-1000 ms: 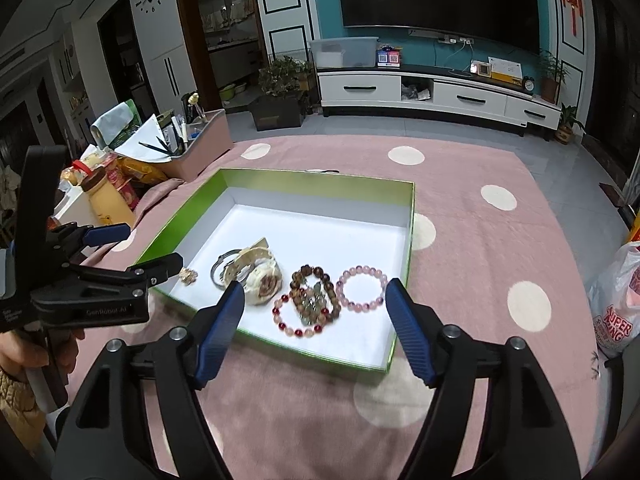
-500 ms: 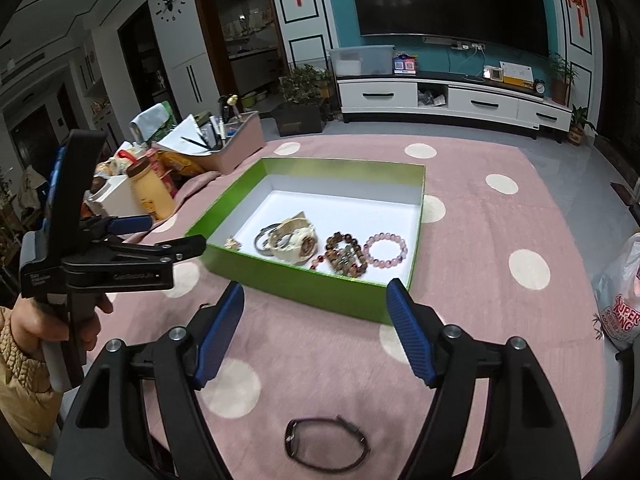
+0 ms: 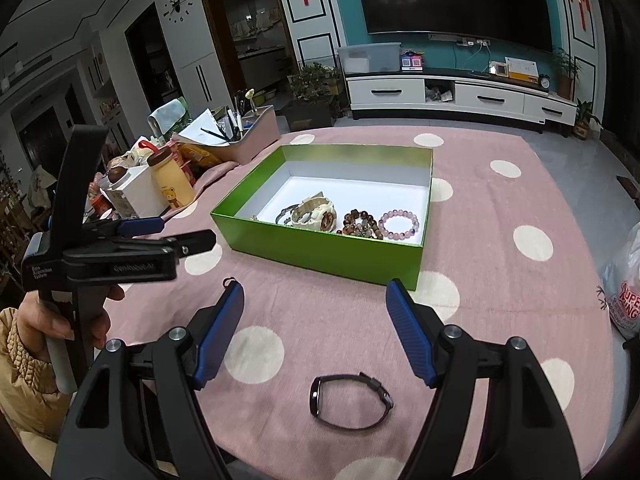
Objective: Organize jewelry
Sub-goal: 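Withdraw both tools from the box toward the dark ring and black watch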
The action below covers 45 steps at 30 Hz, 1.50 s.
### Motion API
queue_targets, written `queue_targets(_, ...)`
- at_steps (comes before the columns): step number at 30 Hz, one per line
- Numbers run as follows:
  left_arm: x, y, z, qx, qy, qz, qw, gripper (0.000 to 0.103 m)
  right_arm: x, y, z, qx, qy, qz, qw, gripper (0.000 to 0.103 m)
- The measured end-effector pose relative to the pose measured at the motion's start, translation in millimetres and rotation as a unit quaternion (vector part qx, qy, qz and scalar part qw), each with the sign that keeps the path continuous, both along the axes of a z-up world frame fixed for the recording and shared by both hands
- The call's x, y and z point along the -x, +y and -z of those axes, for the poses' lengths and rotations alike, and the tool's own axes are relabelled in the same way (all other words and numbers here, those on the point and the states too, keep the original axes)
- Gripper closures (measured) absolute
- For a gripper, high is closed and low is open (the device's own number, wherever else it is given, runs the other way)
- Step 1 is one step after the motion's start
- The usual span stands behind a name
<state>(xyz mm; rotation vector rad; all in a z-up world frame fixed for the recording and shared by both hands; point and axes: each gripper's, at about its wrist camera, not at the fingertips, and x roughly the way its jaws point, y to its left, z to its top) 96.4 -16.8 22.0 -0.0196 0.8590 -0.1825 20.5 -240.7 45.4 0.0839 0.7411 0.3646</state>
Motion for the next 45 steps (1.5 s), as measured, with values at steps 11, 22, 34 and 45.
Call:
queue_targets(11, 18, 36, 1, 0.097, 0.011, -0.019, 0.995, 0.002, 21, -6, 8, 0.005, 0.007, -0.005, 1.0, 0.029)
queue_targets(22, 27, 27, 1, 0.045, -0.024, 0.025, 0.9984, 0.002, 31, -6, 23, 0.011, 0.028, -0.017, 0.999, 0.029)
queue_targets(34, 14, 22, 41, 0.01, 0.039, 0.004, 0.9992, 0.002, 30, 8, 51, 0.045, 0.056, -0.033, 0.997, 0.029)
queue_targets(45, 5, 17, 53, -0.018, 0.041, -0.006, 0.999, 0.002, 24, 23, 77, 0.088, 0.081, -0.049, 0.992, 0.029)
